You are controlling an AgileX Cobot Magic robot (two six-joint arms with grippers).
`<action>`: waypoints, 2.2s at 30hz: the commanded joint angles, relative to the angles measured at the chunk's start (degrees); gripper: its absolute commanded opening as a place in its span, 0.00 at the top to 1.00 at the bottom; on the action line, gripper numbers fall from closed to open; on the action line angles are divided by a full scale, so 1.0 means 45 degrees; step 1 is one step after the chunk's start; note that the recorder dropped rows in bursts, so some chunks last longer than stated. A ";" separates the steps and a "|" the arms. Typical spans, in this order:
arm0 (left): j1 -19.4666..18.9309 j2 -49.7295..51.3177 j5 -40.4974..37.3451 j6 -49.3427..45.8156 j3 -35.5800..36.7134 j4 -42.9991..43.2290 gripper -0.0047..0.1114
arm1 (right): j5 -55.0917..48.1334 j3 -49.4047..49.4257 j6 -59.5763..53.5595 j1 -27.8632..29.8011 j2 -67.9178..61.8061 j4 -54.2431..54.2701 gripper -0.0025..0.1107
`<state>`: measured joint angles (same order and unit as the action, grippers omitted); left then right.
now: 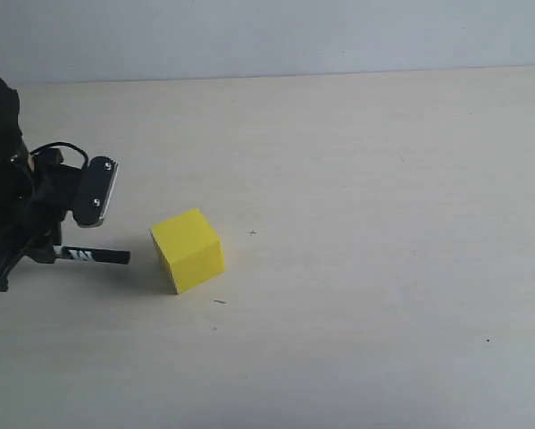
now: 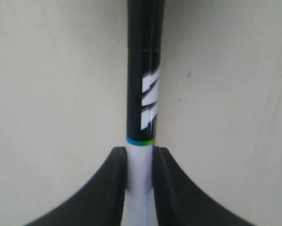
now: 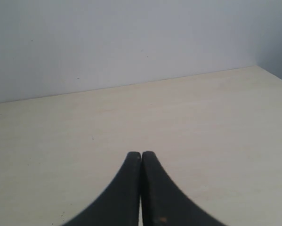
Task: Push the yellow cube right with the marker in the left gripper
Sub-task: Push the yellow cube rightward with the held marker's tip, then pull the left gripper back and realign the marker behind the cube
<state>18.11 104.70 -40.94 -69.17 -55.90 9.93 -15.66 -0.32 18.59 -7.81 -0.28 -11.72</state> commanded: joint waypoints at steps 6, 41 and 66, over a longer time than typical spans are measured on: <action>-0.0168 -0.0006 -0.0133 0.0743 -0.0015 -0.0763 0.96 | 0.0050 0.0071 -0.0083 0.0036 0.0062 -0.0093 0.98; 0.2792 -0.0006 0.0885 0.1867 -0.0610 -0.1338 0.96 | 0.0050 0.0071 -0.0083 0.0036 0.0062 -0.0093 0.98; 0.3516 -0.0006 0.0825 0.2534 -0.0610 -0.0456 0.96 | 0.0074 0.0071 -0.0083 0.0035 0.0062 -0.0093 0.98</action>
<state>34.95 104.72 -36.07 -59.31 -58.31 6.37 -15.66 -0.32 18.59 -7.81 -0.28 -11.72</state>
